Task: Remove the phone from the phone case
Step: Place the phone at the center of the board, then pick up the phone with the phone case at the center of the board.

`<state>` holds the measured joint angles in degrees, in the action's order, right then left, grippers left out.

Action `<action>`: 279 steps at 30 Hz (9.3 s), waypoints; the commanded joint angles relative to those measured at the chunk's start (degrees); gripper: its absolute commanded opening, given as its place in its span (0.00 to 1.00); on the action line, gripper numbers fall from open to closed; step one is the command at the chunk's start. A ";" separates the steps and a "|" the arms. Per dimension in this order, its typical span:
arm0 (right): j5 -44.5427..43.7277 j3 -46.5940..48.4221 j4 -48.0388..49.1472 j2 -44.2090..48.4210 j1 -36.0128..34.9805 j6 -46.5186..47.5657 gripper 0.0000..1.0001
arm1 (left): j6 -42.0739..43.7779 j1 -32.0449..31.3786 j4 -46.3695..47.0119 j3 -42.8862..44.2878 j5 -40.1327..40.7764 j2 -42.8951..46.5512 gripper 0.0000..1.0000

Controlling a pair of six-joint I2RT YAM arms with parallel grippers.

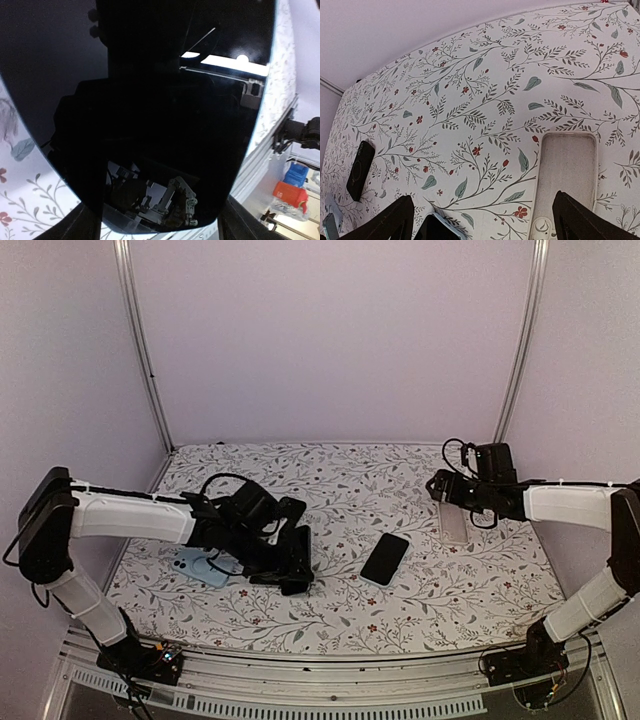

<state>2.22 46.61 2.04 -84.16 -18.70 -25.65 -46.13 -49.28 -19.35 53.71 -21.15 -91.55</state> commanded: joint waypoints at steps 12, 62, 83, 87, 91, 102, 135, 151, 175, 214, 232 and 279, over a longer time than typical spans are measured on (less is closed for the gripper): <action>3.09 0.19 -1.96 4.60 -4.22 2.82 0.99 | -4.92 -8.64 -9.57 1.57 8.62 -6.36 0.32; 7.09 2.30 -5.67 2.03 -4.34 4.58 0.99 | -6.62 -12.16 -14.46 9.69 17.60 -10.13 0.93; 3.03 -0.52 -11.02 0.93 -13.33 -6.78 0.99 | 8.41 -5.27 -8.60 13.52 19.42 0.25 0.99; 1.33 -1.00 -11.92 -0.95 -15.99 -10.95 0.99 | 10.98 -1.93 -4.76 11.80 16.37 3.29 0.99; 1.74 -2.41 -11.49 -2.24 -17.94 -15.32 0.99 | 13.96 0.22 -3.16 11.77 15.49 5.33 0.99; 3.88 1.36 -10.16 -10.31 -20.36 -19.08 0.99 | 14.56 1.02 3.98 9.81 13.71 8.52 0.99; -10.69 24.88 -30.72 -23.10 -32.18 -8.10 0.99 | 1.19 6.12 24.25 3.51 7.76 5.79 0.99; -12.92 26.27 -36.09 -26.84 -36.30 -11.48 0.99 | -1.00 6.29 25.89 2.35 6.75 5.06 0.99; -13.24 26.11 -38.75 -30.75 -36.86 -8.42 0.81 | -8.75 8.92 33.58 -0.59 0.77 1.14 0.99; -15.92 23.02 -27.85 -17.96 -36.83 -4.61 0.68 | -27.08 10.08 53.46 -5.90 -9.35 -12.36 0.94; -11.49 26.21 -34.53 -26.55 -37.73 -8.64 0.99 | -22.13 11.53 47.97 -6.19 -6.44 -7.42 0.95; -17.04 30.03 -38.31 -23.62 -38.11 -9.30 0.51 | -24.29 13.51 52.23 -8.82 -10.79 -8.42 0.95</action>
<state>-12.14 77.41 -39.24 -112.49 -56.99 -34.72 -69.30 -35.83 30.98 44.38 -30.70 -98.26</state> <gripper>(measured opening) 0.794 0.945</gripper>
